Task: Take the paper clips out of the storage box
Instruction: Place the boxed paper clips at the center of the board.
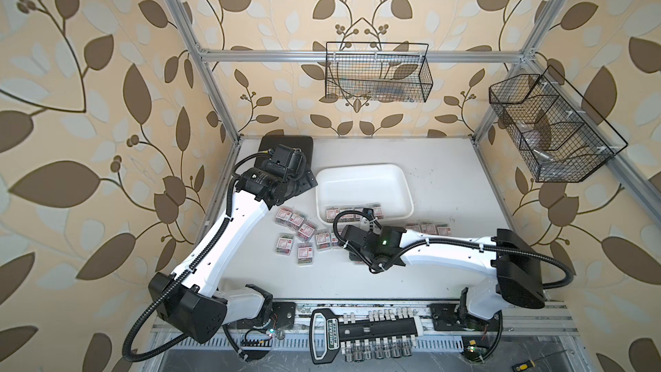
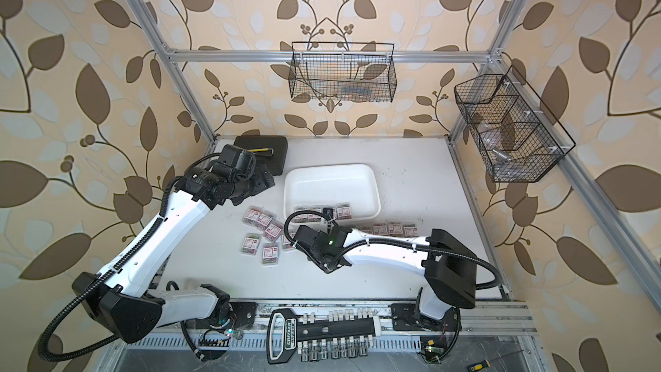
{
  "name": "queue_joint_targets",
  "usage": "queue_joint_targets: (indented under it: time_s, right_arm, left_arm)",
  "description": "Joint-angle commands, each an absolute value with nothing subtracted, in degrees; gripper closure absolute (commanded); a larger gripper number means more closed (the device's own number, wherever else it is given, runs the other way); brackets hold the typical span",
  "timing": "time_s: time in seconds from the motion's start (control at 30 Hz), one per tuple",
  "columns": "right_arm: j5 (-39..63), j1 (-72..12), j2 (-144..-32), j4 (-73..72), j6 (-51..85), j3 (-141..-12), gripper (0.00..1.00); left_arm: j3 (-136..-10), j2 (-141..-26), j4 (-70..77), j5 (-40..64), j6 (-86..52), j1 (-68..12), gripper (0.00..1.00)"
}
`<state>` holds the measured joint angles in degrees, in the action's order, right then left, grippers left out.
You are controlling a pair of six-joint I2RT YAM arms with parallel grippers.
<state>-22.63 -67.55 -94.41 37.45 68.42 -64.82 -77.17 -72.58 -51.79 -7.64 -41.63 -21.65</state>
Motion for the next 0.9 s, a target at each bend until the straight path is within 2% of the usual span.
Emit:
queue_joint_targets:
  time_s: [0.0,0.2,0.27,0.47,0.6,0.87]
  right_arm:
    - [-24.6,-69.6,-97.6,35.9,72.0,-68.8,0.47]
    - [-20.2,-72.1,-106.4,30.2,68.3,-75.6,0.47]
    - [-20.2,-71.7,-110.1,33.8,65.8,-79.6,0.47]
    - [-16.4,-70.4,-112.3,25.6,65.1,-77.3,0.45]
    - [-15.3,-70.1,-115.8,27.3,63.8,-80.9,0.44]
    - [-16.1,-69.7,-117.8,27.1,64.1,-81.7,0.32]
  left_arm:
    - [-75.9,-69.5,-51.0,-7.7,-36.7,-21.2,0.09]
    - [-77.1,-67.4,-55.0,-11.0,-35.5,-21.0,0.1]
    - [-75.9,-66.3,-55.2,-13.2,-36.0,-20.9,0.1]
    - [-75.2,-64.7,-56.7,-12.7,-39.4,-20.5,0.12]
    - [-73.7,-63.9,-56.2,-12.2,-39.5,-20.5,0.12]
    - [-71.8,-62.0,-56.0,-10.6,-40.1,-20.5,0.13]
